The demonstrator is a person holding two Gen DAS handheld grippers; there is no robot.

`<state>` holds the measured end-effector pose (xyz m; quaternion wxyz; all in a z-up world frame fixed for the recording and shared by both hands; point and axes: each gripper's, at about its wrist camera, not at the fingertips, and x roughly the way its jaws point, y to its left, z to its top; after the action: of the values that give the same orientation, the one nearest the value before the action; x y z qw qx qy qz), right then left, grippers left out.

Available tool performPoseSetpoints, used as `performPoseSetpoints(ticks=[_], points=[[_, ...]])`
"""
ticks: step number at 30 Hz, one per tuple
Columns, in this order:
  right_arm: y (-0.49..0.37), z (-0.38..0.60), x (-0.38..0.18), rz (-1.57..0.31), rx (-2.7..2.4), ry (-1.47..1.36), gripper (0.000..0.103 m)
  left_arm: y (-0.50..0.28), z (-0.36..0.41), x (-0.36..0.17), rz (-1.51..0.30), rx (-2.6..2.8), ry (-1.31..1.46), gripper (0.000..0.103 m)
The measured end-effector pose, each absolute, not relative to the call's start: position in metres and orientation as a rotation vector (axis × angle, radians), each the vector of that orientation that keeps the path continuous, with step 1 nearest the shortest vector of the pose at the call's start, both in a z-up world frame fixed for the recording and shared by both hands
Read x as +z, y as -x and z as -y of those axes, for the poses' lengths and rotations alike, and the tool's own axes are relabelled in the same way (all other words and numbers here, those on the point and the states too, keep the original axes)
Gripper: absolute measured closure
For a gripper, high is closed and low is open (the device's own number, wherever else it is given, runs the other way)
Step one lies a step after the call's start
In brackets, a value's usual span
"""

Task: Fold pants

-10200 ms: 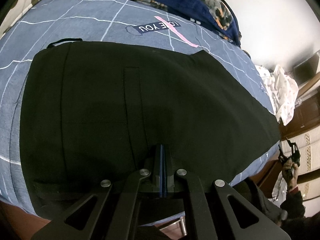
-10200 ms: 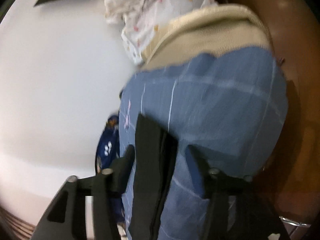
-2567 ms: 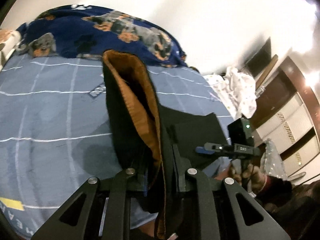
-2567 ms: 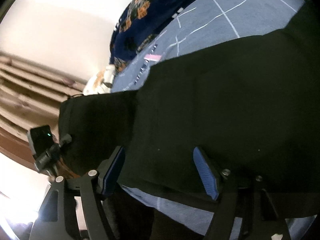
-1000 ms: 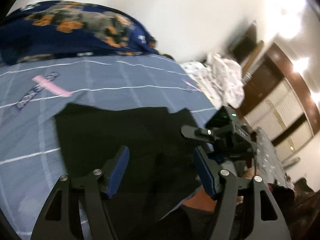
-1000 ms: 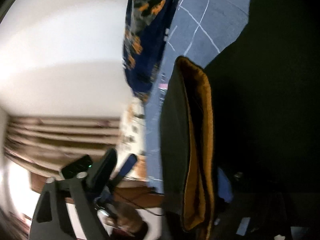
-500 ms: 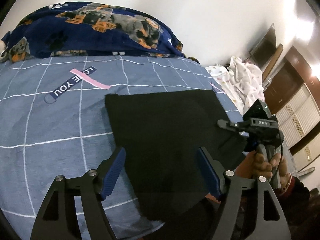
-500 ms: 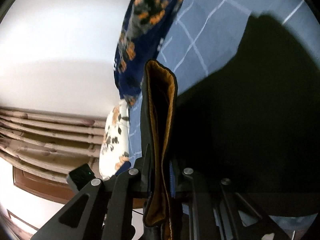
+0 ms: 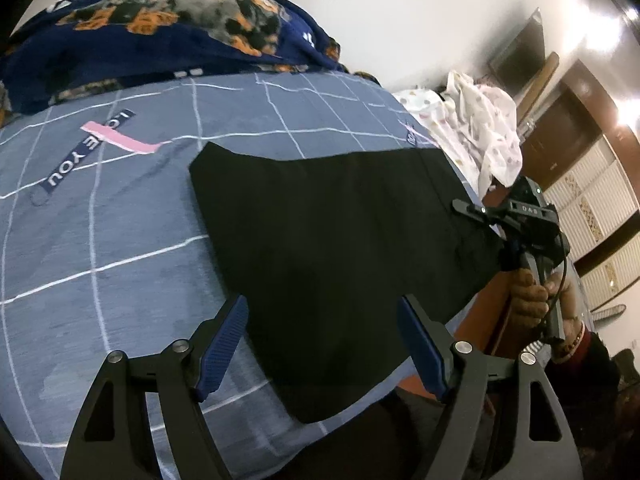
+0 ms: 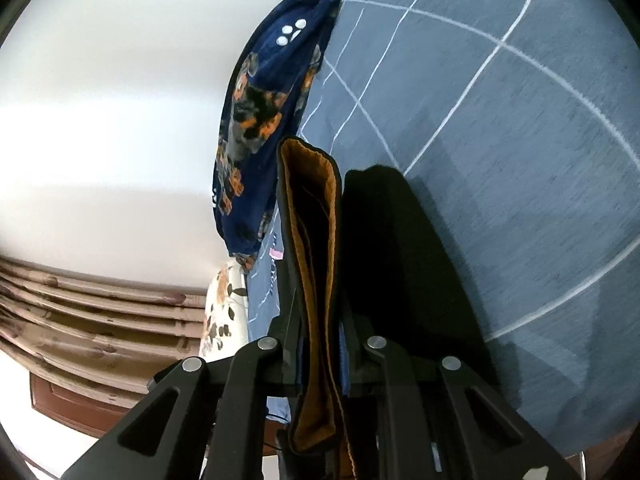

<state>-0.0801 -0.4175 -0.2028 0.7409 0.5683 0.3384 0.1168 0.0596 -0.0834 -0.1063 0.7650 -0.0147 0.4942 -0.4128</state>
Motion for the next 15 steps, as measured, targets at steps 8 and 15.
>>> performPoseSetpoints(ticks=[8, 15], points=[[0.079, 0.435, -0.238, -0.764, 0.232, -1.296, 0.09, -0.056, 0.107, -0.124, -1.126, -0.902, -0.022, 0.026], [0.077, 0.44, -0.25, -0.793, 0.227, -1.28, 0.095, -0.053, 0.121, -0.136, -1.14, -0.901, -0.074, 0.026]])
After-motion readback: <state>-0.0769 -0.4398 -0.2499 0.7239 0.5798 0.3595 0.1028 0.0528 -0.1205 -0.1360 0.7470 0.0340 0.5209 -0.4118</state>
